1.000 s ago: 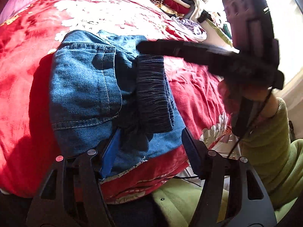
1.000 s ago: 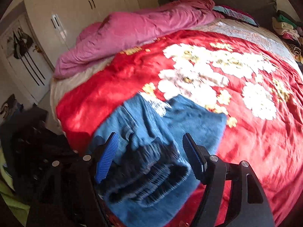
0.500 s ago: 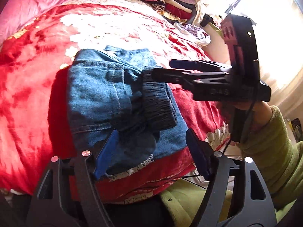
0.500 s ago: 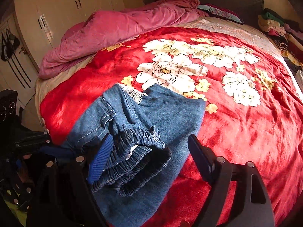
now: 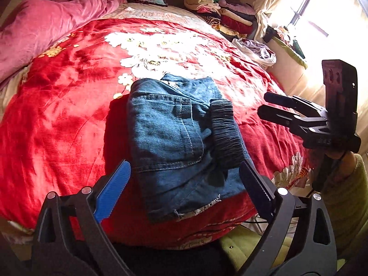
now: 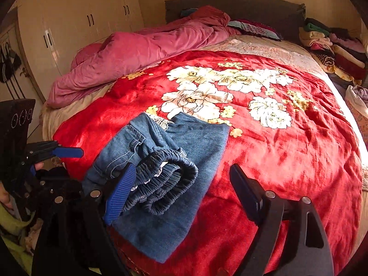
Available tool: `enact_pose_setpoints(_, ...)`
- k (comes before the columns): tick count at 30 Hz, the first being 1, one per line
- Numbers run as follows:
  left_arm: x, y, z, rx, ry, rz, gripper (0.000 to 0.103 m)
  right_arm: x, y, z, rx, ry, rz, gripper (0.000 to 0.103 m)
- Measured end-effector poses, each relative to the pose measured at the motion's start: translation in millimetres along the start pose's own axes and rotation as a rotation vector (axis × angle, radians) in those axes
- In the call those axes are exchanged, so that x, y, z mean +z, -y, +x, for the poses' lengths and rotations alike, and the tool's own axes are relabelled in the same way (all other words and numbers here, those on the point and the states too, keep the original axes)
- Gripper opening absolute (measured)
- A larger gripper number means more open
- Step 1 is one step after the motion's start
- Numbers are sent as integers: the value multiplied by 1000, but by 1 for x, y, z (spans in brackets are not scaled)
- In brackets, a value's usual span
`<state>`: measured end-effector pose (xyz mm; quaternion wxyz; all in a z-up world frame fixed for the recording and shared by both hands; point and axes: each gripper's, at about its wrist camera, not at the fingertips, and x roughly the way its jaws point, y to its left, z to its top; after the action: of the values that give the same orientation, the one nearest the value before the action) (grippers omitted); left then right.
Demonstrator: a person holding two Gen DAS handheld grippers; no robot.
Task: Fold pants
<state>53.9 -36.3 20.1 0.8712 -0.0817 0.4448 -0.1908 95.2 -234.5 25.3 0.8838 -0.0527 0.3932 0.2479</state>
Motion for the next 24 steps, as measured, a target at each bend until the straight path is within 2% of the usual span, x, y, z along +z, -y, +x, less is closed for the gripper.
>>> enact_pose_setpoints(5, 2, -11, 0, 43, -3, -17, 93, -8, -9, -11, -3, 12, -37, 83)
enact_pose_setpoints(9, 4, -18, 0, 69, 2, -28, 93, -13, -19, -16, 36, 35, -39, 83)
enact_pose_setpoints(14, 8, -28, 1, 103, 3, -43, 93, -19, -40, -16, 46, 34, -117, 83)
enact_pose_setpoints(19, 14, -37, 6, 130, -6, -56, 93, -27, -57, -11, 105, 19, -149, 83)
enact_pose_setpoints(22, 20, -43, 10, 146, -13, -56, 93, -30, -61, -9, 183, 7, -125, 83)
enact_pose_setpoints(24, 25, -48, 14, 152, -20, -59, 93, -32, -69, -8, 188, -1, -158, 82)
